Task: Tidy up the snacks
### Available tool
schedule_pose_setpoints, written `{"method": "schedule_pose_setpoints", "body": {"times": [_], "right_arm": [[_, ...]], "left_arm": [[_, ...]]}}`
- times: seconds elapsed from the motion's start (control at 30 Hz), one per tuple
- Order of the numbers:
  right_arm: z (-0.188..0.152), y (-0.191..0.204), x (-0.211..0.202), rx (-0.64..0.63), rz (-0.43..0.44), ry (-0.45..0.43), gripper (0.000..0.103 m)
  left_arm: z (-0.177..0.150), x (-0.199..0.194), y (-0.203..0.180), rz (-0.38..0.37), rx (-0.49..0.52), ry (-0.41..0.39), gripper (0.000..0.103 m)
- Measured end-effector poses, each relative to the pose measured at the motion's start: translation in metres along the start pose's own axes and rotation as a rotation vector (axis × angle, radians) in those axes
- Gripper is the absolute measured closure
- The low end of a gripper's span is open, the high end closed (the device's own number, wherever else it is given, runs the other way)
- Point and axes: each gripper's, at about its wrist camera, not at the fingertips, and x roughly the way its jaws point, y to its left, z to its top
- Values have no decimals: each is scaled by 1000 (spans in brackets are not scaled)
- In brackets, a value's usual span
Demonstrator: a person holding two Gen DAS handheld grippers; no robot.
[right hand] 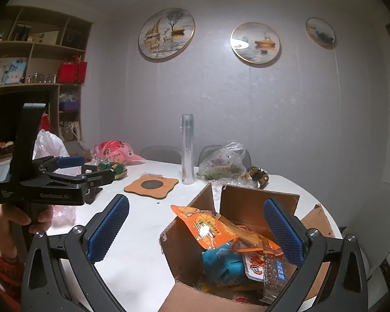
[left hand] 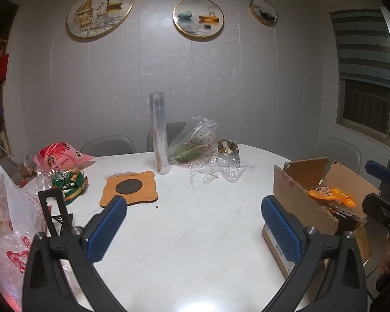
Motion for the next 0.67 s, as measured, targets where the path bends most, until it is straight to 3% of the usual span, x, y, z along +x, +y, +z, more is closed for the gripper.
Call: {"method": "schedule_pose_setpoints", "body": {"times": [0.67], "right_arm": [[0,-6,-4,13,-13,2,0]], "left_arm": [[2,2,-5,-23,14,-3,1]]}}
